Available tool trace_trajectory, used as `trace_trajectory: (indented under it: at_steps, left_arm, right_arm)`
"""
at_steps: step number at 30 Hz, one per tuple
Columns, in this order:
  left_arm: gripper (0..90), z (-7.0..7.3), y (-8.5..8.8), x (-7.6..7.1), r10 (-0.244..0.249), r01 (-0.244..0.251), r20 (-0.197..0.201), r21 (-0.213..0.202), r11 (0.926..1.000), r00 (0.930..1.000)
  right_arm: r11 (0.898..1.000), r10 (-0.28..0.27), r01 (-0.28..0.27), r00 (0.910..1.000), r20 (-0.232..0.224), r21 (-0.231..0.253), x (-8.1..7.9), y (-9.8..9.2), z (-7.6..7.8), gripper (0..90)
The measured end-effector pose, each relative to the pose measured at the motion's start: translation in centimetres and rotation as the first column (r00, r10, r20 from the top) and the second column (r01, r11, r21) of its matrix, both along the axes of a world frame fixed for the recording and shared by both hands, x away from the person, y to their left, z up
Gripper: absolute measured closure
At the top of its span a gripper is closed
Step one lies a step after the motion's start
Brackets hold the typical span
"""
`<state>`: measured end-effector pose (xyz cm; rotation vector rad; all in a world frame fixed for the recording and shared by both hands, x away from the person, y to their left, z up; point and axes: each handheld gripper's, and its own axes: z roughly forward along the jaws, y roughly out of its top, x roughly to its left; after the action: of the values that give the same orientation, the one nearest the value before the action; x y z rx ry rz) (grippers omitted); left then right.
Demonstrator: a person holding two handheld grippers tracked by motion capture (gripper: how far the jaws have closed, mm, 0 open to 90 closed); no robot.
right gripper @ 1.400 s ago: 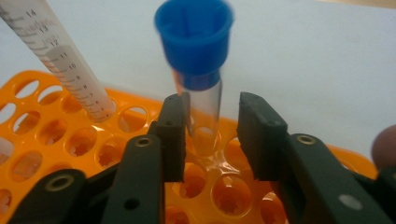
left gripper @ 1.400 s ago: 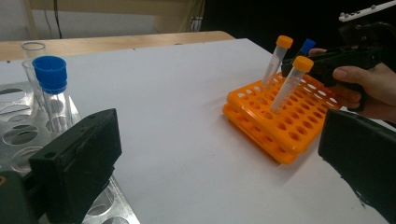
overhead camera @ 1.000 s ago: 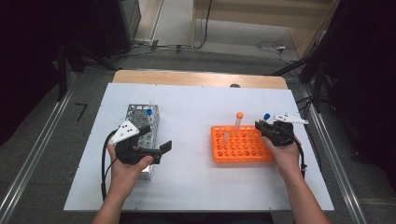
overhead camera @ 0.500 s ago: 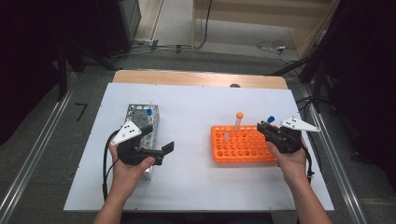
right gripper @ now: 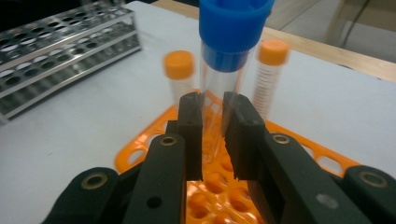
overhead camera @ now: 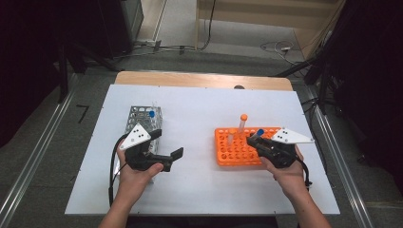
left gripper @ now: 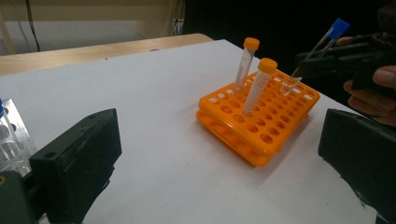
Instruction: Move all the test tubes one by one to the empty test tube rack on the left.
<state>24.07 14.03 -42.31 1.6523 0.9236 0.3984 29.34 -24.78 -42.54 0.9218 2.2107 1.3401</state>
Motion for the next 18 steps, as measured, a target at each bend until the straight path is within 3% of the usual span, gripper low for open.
trace_trajectory:
  at_steps: [7,18]
  left_arm:
    - [0.0,0.2,-0.4,-0.2,-0.019,0.019,0.009,0.005,0.9998,0.9998]
    - [2.8,0.3,-1.8,-0.4,-0.073,0.073,0.012,0.005,0.9973,0.9973]
  right_arm:
    - [0.995,0.102,-0.102,0.9948,0.006,-0.001,-1.4,2.6,0.2,75.0]
    - [0.981,0.191,-0.191,0.9816,-0.007,-0.014,-2.3,5.3,-0.3,75.1]
